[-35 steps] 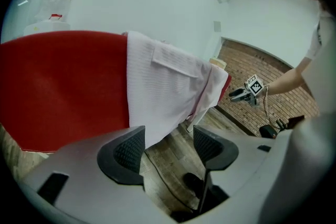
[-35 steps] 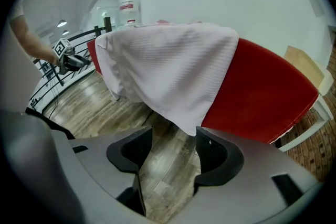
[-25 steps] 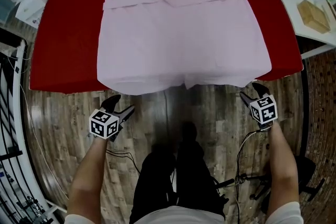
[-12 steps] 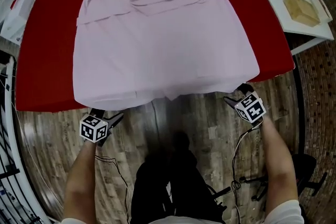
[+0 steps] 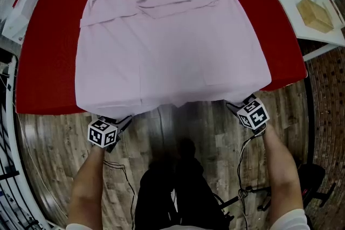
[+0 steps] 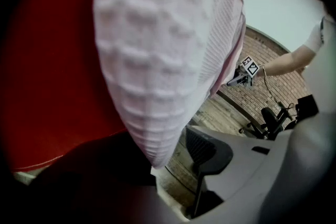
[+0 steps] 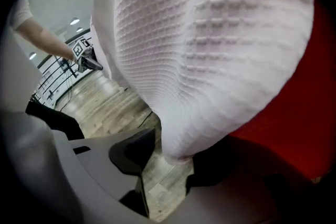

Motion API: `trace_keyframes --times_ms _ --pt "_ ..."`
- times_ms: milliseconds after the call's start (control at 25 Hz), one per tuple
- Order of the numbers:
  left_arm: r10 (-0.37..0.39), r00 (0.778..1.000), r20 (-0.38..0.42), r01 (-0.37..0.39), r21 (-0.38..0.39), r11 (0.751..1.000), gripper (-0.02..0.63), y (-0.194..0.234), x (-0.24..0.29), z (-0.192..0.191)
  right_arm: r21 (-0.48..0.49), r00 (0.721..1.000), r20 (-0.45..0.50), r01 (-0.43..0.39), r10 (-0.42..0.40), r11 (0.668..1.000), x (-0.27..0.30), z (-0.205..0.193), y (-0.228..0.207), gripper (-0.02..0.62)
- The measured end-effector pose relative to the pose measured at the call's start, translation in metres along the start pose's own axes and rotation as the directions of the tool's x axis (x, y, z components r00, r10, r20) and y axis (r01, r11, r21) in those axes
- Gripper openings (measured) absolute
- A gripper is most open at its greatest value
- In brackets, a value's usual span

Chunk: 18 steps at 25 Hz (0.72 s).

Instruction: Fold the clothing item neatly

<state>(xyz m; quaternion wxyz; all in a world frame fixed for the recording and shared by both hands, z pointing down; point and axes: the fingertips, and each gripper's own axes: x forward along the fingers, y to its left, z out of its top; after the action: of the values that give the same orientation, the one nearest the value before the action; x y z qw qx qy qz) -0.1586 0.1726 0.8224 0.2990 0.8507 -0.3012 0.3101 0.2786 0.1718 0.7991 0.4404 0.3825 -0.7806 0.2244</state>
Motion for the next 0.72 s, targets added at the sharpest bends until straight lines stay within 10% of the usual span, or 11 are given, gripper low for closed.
trace_keyframes --times_ms 120,720 --pt "-0.002 1.000 -0.014 0.002 -0.043 0.999 0.058 -0.009 -0.006 -0.002 0.010 1.000 -0.009 -0.005 0.005 1.000 -0.007 0.000 0.011 0.045" --pt "-0.291 0.951 0.105 0.308 -0.414 0.857 0.011 -0.149 -0.101 0.052 0.157 0.996 -0.004 -0.092 0.094 0.983 -0.124 0.042 0.106 0.025"
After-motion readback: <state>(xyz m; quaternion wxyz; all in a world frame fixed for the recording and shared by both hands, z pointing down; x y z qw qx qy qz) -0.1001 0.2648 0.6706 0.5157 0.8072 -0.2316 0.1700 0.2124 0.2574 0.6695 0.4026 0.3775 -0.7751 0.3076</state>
